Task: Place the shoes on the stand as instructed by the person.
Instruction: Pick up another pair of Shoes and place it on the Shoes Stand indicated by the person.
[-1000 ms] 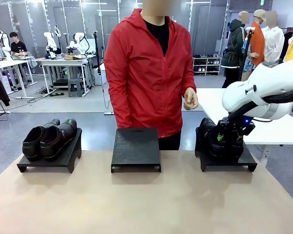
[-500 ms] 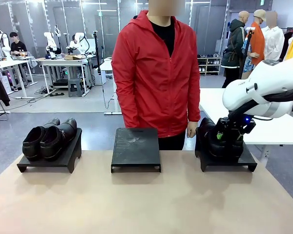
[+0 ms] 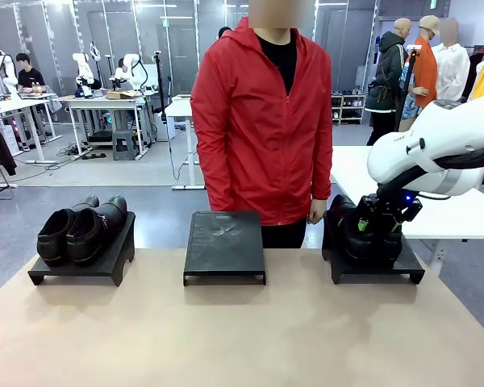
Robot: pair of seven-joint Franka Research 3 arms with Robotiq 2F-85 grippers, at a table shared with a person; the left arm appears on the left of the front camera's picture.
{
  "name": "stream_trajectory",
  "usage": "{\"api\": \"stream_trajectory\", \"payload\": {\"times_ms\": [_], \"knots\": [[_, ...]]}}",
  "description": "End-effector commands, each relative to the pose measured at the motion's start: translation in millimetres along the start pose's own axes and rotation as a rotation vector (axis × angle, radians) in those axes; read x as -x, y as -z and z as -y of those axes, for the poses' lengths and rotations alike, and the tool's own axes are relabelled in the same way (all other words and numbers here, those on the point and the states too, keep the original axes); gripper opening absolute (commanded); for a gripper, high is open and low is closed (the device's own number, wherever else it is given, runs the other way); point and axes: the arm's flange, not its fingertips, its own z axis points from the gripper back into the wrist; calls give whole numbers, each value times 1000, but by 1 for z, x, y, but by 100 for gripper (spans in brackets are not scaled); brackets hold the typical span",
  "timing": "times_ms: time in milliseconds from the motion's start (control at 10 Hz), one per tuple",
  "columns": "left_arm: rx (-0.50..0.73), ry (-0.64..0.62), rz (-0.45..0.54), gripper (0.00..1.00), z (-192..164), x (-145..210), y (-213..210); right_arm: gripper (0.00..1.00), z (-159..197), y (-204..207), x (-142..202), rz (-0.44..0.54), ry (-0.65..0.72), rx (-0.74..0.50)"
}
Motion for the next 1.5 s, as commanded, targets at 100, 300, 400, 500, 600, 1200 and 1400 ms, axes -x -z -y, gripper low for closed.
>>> {"api": "stream_trajectory", "payload": {"times_ms": [100,300,400,500,600,1200,1400], "knots": [[8,17,-4,100,2,4,2,82,1,1,0,-1,1,1],[8,17,-4,100,2,4,2,83,7,-23,8,12,0,-67],[8,17,-4,100,2,4,2,83,17,-49,17,10,-1,-100],[8,17,-4,100,2,4,2,83,28,-75,26,3,-6,-108],[8,17,-4,100,2,4,2,83,41,-99,36,-8,-10,-145],[8,17,-4,100,2,4,2,83,161,-174,139,-155,5,-789],[8,17,-4,100,2,4,2,83,187,-175,191,-161,124,-1012]]}}
